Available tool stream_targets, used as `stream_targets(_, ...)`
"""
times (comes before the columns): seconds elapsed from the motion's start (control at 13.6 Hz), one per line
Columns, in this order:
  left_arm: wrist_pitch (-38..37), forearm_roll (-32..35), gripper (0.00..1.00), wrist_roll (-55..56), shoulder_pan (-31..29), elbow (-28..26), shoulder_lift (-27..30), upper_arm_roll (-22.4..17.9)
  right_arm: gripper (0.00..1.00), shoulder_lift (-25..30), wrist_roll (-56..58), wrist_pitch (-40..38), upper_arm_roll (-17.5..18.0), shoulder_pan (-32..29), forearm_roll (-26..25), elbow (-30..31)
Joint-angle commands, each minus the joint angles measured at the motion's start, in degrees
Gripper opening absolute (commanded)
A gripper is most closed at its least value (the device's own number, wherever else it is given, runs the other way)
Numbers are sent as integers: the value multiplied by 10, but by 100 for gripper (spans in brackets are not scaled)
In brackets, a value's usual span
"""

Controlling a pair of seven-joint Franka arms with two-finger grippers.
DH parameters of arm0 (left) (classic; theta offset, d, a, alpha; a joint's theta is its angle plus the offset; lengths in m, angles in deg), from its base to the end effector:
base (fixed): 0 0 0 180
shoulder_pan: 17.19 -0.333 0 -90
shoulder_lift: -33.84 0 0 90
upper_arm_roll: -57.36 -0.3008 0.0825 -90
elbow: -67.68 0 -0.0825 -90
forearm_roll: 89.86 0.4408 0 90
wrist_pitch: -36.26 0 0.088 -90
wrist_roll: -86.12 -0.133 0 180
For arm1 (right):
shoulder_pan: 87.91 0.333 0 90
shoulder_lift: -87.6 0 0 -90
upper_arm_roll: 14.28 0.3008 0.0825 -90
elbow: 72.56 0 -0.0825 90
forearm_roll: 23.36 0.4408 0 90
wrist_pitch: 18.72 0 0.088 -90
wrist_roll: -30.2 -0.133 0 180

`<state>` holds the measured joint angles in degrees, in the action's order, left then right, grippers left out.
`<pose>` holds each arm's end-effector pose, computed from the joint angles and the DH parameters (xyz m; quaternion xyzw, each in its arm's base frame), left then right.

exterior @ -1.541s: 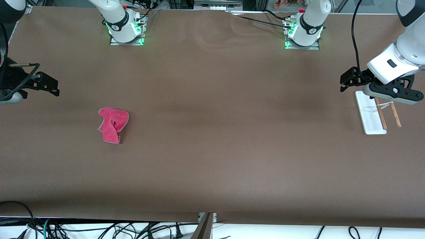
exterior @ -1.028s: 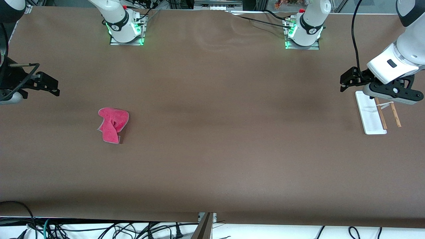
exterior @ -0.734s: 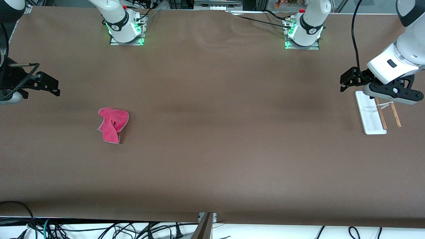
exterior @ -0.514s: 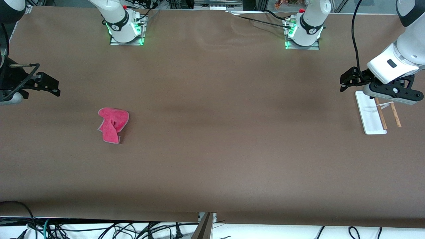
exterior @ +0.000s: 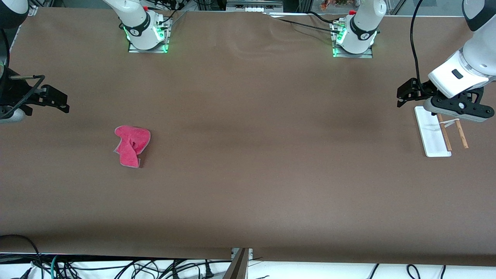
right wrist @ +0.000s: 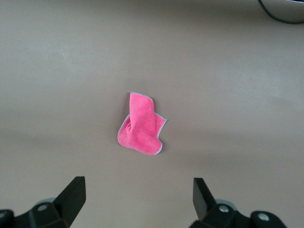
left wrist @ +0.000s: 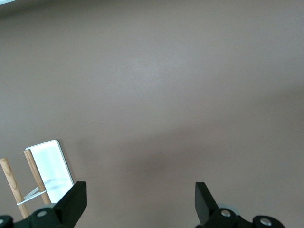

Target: Pass towel and hang on rack

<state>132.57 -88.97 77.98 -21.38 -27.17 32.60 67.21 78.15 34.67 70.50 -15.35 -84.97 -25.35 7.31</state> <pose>0.6217 -0.0589 0.5348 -0.9926 0.1209 -0.0020 0.0059 0.6581 0.0177 0.5709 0.9983 0.0552 -0.0013 0.0189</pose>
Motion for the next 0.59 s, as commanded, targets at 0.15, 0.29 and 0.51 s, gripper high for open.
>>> stream_targets(0.15, -12, 14, 100, 8, 2, 18, -8, 3, 100, -1, 1, 5, 2, -8, 11, 6)
stream_targets(0.29, -12, 14, 100, 8, 2, 18, -8, 3, 100, -9, 1, 5, 2, -8, 9, 6)
stream_targets(0.51, -13, 14, 100, 8, 2, 18, -8, 3, 100, -34, -1, 12, 2, -14, 13, 6)
